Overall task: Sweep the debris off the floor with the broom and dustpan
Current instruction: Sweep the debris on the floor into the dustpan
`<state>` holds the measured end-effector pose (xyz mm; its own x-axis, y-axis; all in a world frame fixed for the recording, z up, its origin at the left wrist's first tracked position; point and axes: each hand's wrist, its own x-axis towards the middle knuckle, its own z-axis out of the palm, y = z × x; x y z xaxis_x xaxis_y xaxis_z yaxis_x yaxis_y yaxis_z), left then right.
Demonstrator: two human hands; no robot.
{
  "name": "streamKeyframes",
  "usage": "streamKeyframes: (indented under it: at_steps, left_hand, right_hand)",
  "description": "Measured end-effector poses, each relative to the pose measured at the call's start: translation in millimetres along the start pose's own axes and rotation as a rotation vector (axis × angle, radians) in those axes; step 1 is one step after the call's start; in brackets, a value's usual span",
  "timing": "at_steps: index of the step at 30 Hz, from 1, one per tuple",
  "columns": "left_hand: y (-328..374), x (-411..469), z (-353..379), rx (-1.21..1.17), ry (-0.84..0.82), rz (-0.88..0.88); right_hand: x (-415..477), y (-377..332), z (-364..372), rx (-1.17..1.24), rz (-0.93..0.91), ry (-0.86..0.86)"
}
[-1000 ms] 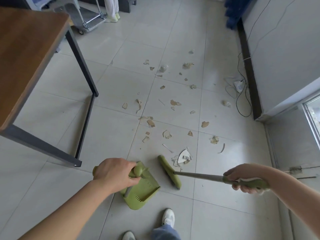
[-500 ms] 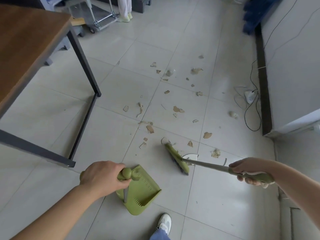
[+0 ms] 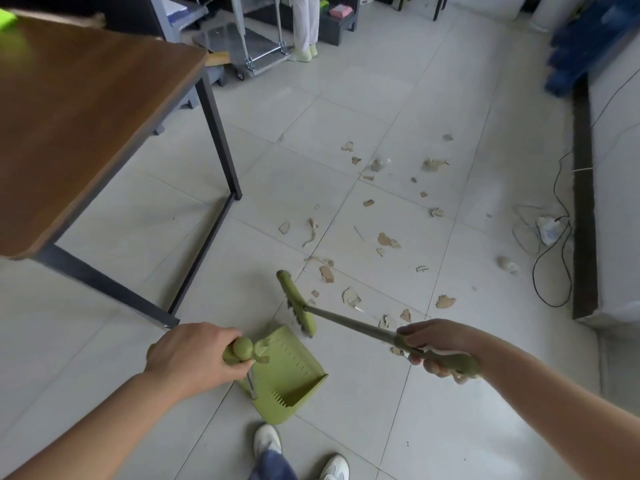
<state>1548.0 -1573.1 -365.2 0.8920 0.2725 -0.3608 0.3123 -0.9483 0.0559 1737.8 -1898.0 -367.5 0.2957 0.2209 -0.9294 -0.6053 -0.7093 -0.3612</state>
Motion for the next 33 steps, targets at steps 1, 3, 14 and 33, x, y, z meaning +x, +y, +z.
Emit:
streamKeyframes:
  at_steps: [1,3,14,33]
  left_hand:
    - [-5.4,0.9,-0.8,-0.001,0.010,-0.006]
    - [-17.6,3.1,-2.8,-0.010,0.020,-0.008]
    - [-68.7,30.3,-9.2,0.007,-0.011,-0.025]
    - [-81.7,96.9,-40.3,-0.014,-0.020,0.059]
  right_hand:
    - [2.0,-14.5,12.7,-0.011,-0.015,-0.014]
    - [13.8,-37.4,32.6,-0.037,-0.033,-0.033]
    - [79.5,-87.7,55.1,0.154,0.067,-0.063]
    - [75.0,-123.2,-3.3,0.261,0.139,0.081]
